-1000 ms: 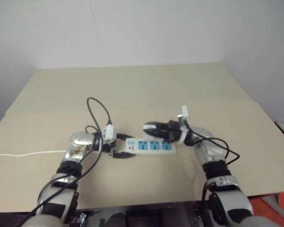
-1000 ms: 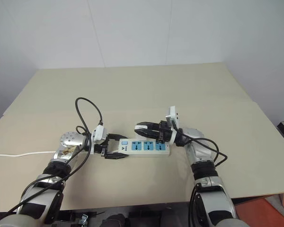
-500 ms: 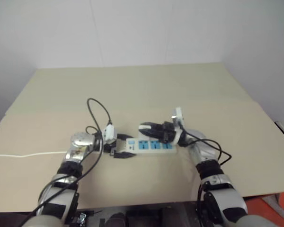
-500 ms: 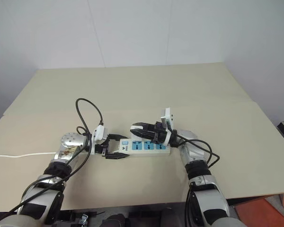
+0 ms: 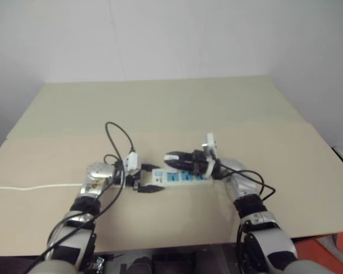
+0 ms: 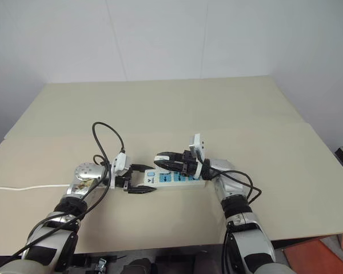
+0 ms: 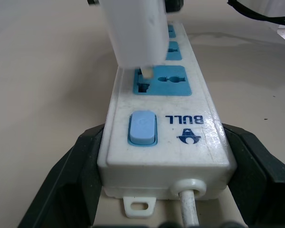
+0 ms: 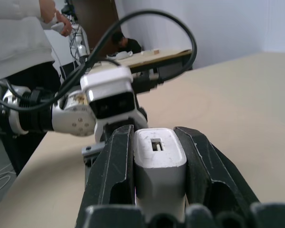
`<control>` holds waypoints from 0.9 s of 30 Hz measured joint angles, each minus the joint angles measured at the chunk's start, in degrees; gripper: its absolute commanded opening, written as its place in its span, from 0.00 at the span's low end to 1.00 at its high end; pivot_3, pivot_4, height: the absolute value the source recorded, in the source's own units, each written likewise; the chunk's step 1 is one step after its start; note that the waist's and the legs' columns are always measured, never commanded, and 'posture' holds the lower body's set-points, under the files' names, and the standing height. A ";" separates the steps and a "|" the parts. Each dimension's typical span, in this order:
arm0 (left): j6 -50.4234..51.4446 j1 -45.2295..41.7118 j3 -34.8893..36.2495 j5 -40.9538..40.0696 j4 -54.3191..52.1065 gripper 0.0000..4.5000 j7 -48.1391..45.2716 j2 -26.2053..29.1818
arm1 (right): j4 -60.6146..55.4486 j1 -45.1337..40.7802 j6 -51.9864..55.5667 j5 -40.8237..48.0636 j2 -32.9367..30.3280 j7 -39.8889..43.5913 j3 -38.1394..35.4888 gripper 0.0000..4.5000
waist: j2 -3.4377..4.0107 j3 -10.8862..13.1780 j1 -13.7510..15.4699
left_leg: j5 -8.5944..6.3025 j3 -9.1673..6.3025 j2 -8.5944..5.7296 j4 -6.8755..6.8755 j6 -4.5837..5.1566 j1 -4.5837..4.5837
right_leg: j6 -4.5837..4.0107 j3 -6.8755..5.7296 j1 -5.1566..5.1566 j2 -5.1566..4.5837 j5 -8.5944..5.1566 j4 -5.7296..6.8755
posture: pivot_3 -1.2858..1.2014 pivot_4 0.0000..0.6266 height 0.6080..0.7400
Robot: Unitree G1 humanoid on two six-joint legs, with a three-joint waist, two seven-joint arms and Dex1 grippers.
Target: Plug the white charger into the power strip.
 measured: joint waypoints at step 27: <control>-1.07 0.11 0.06 -0.20 1.11 0.73 0.06 -0.23 | 8.96 -1.71 -9.46 -1.67 0.69 2.60 -0.89 0.25 | 0.07 -0.12 -0.01 | 0.00 -0.01 -0.01 0.00 0.00 0.02 | 0.00 0.01 0.03 0.00 0.00 0.00 | 0.52 0.24 1.00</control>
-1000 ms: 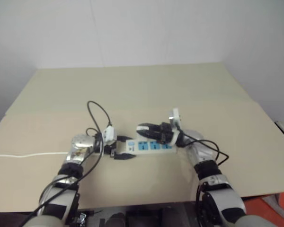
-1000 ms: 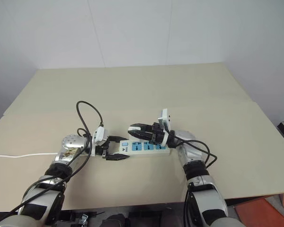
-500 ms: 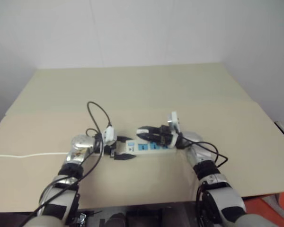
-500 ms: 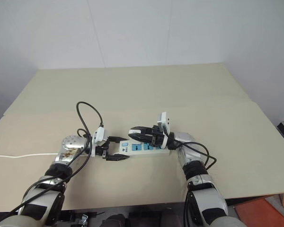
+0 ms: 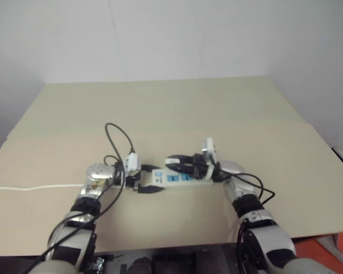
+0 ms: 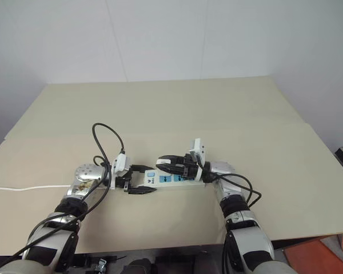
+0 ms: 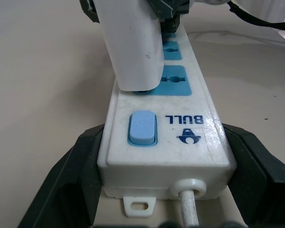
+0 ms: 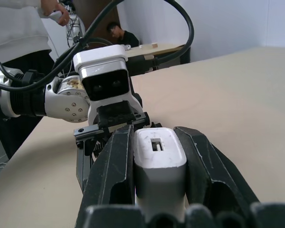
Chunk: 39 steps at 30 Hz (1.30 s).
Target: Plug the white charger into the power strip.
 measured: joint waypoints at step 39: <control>-0.01 0.61 -0.31 0.29 1.10 0.73 0.82 0.53 | 15.25 -6.38 -9.98 -6.23 0.17 1.91 3.08 0.47 | 0.01 -0.75 -0.42 | -0.01 0.03 0.06 -0.37 0.01 1.10 | -0.01 0.08 0.89 0.03 -0.02 -0.04 | 0.52 0.24 1.00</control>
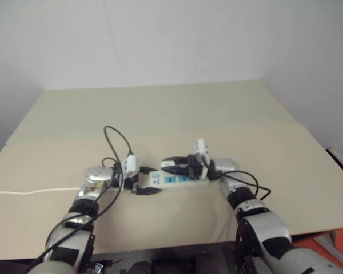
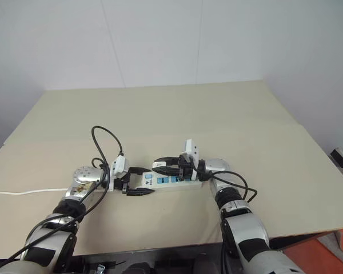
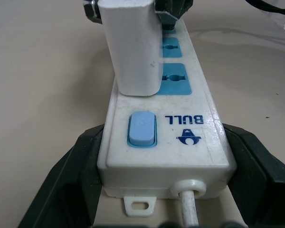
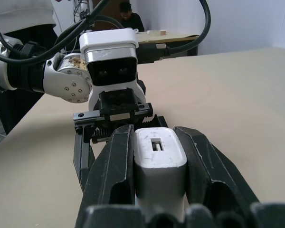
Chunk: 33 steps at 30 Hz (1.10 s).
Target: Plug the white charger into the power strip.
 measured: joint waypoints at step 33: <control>-0.42 0.04 -0.03 -0.06 -0.22 0.73 0.18 -1.03 | -19.47 -1.62 17.48 1.43 -7.49 5.18 0.30 0.99 | 0.09 0.14 0.66 | 0.00 -0.02 -0.04 -0.04 0.00 -0.31 | 0.01 -0.06 -0.16 -0.05 0.00 -0.25 | 0.52 0.24 1.00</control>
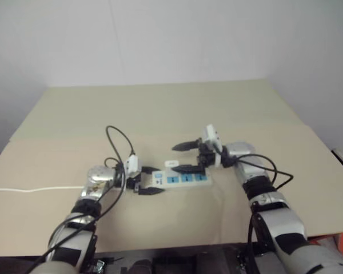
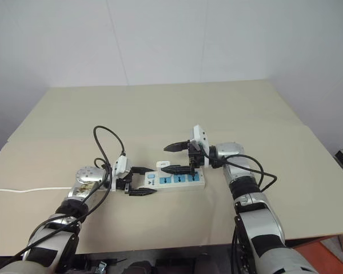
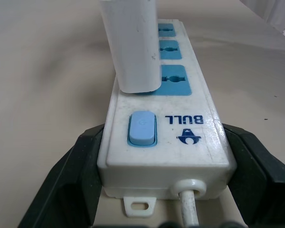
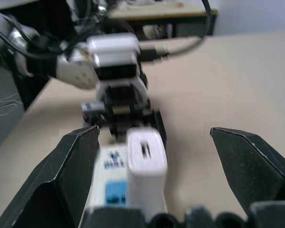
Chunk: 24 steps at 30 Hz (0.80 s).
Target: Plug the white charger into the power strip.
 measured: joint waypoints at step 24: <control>-0.78 0.03 -0.08 0.05 0.01 0.73 0.30 -0.22 | 6.11 -0.99 6.13 -1.93 1.11 -2.25 3.39 0.86 | 0.02 0.03 0.23 | 0.00 0.01 -0.02 -0.01 0.00 -0.01 | 0.00 0.00 0.02 -0.01 0.00 -0.37 | 0.52 0.24 1.00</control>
